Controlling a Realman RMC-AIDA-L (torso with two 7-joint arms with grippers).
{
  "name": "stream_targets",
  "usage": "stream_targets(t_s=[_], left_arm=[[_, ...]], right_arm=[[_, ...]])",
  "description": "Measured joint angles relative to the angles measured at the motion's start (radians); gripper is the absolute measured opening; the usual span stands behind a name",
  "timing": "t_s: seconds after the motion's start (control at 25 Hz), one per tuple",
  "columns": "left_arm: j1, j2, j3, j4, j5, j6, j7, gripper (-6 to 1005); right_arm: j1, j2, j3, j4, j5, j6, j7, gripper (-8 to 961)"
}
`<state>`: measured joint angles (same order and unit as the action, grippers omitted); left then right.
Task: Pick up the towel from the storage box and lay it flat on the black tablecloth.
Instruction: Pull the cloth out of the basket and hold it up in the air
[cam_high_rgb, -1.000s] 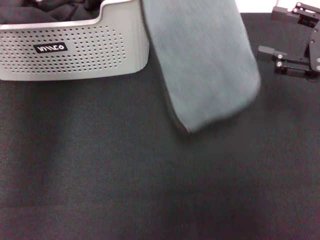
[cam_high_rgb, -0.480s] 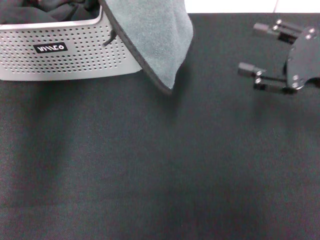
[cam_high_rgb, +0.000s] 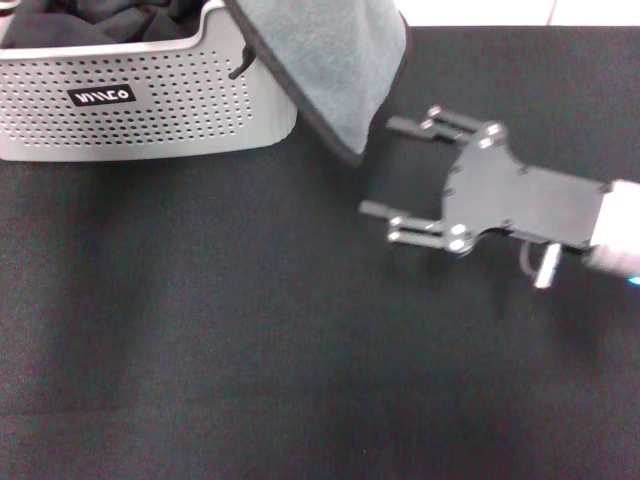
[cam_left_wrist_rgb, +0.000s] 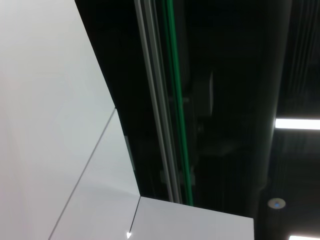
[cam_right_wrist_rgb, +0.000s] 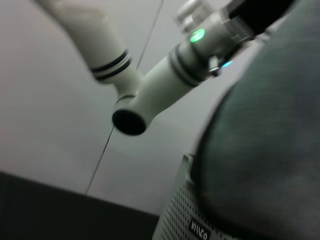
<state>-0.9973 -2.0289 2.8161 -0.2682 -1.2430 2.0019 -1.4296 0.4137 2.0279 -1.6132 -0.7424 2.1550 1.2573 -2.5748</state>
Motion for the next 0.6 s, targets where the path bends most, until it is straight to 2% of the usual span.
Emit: stream_targets(t_s=[0.08,0.24,0.4,0.6], left_arm=[[-0.009,-0.010,0.000,-0.014,-0.004,-0.010,0.005,4],[-0.023,-0.024,0.000,-0.025,-0.017,-0.038,0.043,4],[-0.025,-0.026,0.000,-0.035,-0.027,-0.069,0.061,4],[-0.025,-0.026,0.000,-0.036,-0.059,-0.075,0.087,4]], right_arm=[[-0.004,0.000,-0.105,-0.013,0.079,-0.078,-0.079,746],[-0.049,0.000,-0.243,-0.082,0.202,-0.201,-0.221,746],[-0.131,0.000,-0.318,-0.172,0.272,-0.270,-0.361,746],[-0.173,0.000,-0.339,-0.199,0.301,-0.272,-0.409,746]])
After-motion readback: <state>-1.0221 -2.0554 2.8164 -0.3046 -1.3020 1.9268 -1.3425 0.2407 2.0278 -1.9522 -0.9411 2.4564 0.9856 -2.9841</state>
